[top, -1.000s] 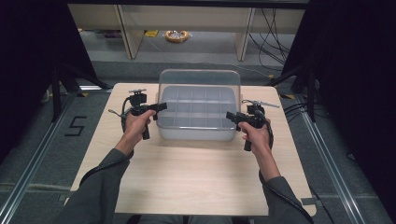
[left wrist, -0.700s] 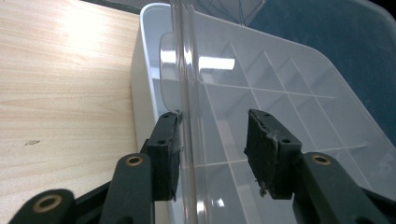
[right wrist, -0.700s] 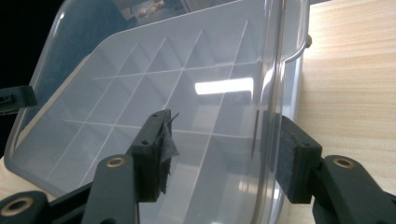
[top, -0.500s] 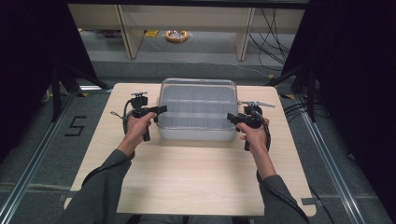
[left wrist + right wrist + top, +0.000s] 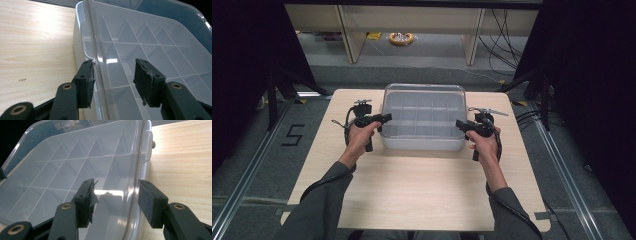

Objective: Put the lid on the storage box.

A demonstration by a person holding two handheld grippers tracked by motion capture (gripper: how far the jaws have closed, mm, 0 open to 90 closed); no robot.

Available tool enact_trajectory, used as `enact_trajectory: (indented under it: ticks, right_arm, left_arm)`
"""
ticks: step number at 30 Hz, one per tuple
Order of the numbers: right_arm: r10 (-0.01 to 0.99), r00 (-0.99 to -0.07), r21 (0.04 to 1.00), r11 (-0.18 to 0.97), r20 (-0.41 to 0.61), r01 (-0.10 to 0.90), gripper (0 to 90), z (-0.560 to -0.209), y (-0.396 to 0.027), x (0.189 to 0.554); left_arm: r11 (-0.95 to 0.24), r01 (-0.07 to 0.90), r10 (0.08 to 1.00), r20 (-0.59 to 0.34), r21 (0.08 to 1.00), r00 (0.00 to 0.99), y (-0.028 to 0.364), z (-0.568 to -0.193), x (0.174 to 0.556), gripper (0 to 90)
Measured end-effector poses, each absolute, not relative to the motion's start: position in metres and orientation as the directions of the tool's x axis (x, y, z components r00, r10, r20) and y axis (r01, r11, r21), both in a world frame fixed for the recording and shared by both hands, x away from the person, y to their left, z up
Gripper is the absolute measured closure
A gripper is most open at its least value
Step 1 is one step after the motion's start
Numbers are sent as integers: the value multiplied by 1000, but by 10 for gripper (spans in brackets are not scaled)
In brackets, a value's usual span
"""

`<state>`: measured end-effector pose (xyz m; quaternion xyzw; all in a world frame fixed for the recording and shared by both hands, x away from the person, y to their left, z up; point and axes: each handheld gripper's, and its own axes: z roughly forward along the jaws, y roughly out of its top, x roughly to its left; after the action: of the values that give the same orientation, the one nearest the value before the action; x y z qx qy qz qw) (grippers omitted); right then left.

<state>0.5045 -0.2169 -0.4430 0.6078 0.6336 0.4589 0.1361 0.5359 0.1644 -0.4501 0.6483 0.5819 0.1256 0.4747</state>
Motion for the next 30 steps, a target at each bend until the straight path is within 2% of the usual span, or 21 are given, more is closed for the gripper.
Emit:
enact_trajectory:
  ticks: [1,5,7,9,10,14,23,25,27,29,30]
  right_arm:
    - [901,-272,781,-107,338,615,494,-445,-221,507]
    - [900,-253,770,-129,356,625,489,-446,-222,505]
    - [907,-250,776,-120,339,619,465,-447,-223,505]
    - [913,-264,788,-92,310,608,478,-449,-224,505]
    - [913,-264,788,-92,310,608,478,-449,-224,505]
    - [906,-255,768,-110,339,631,474,-457,-223,505]
    - [904,-250,767,-119,346,630,482,-458,-225,504]
    - [900,-271,776,-106,341,622,485,-459,-227,505]
    - [902,-250,764,-124,353,634,491,-459,-225,504]
    - [894,-228,744,-156,386,650,496,-458,-223,502]
    - [902,-261,776,-117,345,620,497,-461,-227,505]
  left_arm:
    - [127,634,873,-389,763,294,164,-450,536,501]
    - [120,633,872,-387,765,301,163,-450,535,499]
    - [121,637,873,-388,761,297,162,-450,535,496]
    - [141,634,868,-403,760,290,162,-449,533,477]
    - [141,634,868,-403,760,290,162,-449,533,456]
    - [95,631,878,-363,770,311,163,-450,531,470]
    - [100,638,879,-368,763,302,161,-447,531,462]
    - [79,646,891,-344,759,296,162,-446,531,454]
    - [13,615,923,-245,789,296,160,-444,531,461]
    - [22,618,918,-260,786,298,162,-444,532,472]
    - [39,644,909,-295,764,295,164,-445,533,478]
